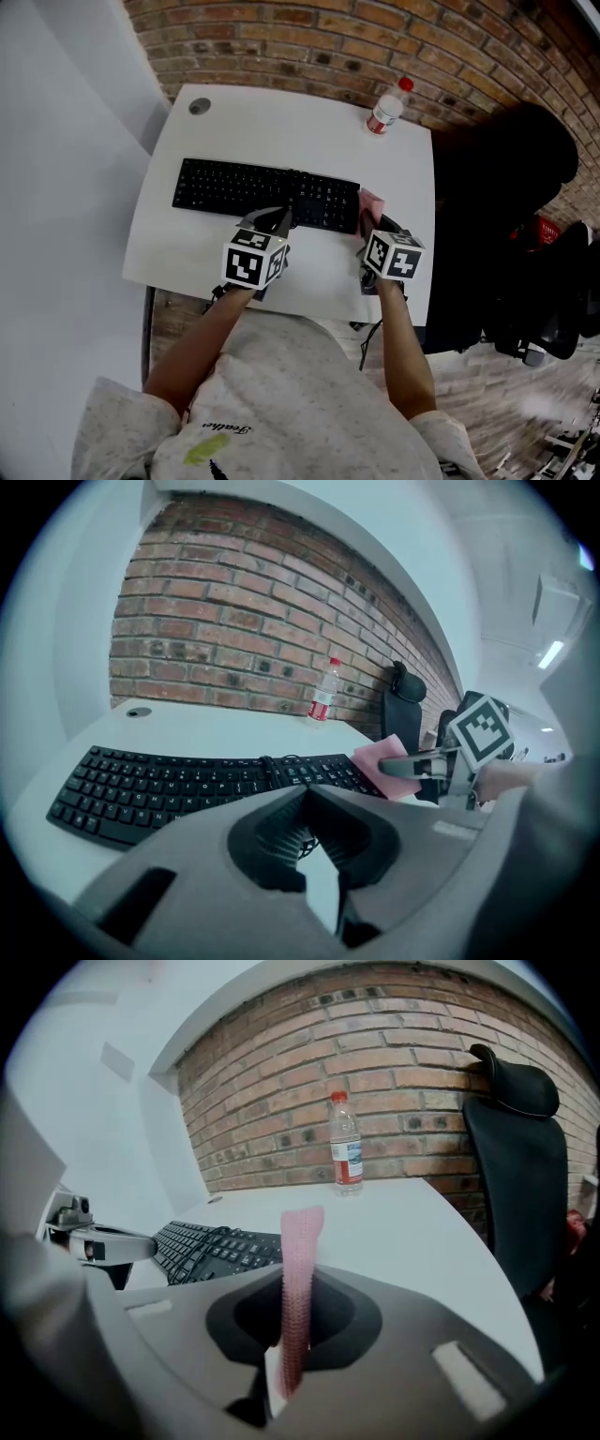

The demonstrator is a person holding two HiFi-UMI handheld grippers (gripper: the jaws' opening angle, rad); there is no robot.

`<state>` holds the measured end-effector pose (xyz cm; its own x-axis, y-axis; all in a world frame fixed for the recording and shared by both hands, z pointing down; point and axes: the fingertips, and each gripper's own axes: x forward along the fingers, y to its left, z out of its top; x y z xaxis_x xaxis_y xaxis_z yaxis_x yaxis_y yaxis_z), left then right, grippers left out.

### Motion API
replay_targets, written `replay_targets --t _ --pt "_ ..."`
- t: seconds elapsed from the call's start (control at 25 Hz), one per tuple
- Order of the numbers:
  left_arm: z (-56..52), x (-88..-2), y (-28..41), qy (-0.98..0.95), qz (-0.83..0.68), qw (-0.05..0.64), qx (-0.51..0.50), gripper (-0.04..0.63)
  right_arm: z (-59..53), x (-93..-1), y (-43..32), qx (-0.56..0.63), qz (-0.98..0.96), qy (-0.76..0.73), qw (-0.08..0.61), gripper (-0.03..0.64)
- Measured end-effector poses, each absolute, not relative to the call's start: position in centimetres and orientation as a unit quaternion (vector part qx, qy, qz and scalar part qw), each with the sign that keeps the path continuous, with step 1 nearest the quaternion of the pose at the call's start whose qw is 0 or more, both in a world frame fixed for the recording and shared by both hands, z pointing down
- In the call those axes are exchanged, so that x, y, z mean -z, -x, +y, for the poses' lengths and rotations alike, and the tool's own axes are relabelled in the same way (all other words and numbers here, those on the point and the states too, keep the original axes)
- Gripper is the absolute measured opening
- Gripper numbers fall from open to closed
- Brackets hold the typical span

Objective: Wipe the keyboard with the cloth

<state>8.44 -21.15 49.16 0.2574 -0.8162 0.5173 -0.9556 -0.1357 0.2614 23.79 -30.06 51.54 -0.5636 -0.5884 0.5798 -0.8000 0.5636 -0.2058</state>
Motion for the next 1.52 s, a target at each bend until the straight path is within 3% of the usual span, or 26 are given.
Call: replay_targets --t 0.92,1.52 --pt "-20.0 -49.0 -3.4 -0.706 -0.64 0.286 -0.106 -0.005 -34.7 -51.1 -21.7 -0.166 -0.867 -0.369 0.292 0.024" --pt "-19.1 -48.8 1.3 -0.69 -0.658 0.29 -0.079 -0.006 -37.3 -49.5 -20.3 0.041 -0.869 -0.246 0.426 0.024"
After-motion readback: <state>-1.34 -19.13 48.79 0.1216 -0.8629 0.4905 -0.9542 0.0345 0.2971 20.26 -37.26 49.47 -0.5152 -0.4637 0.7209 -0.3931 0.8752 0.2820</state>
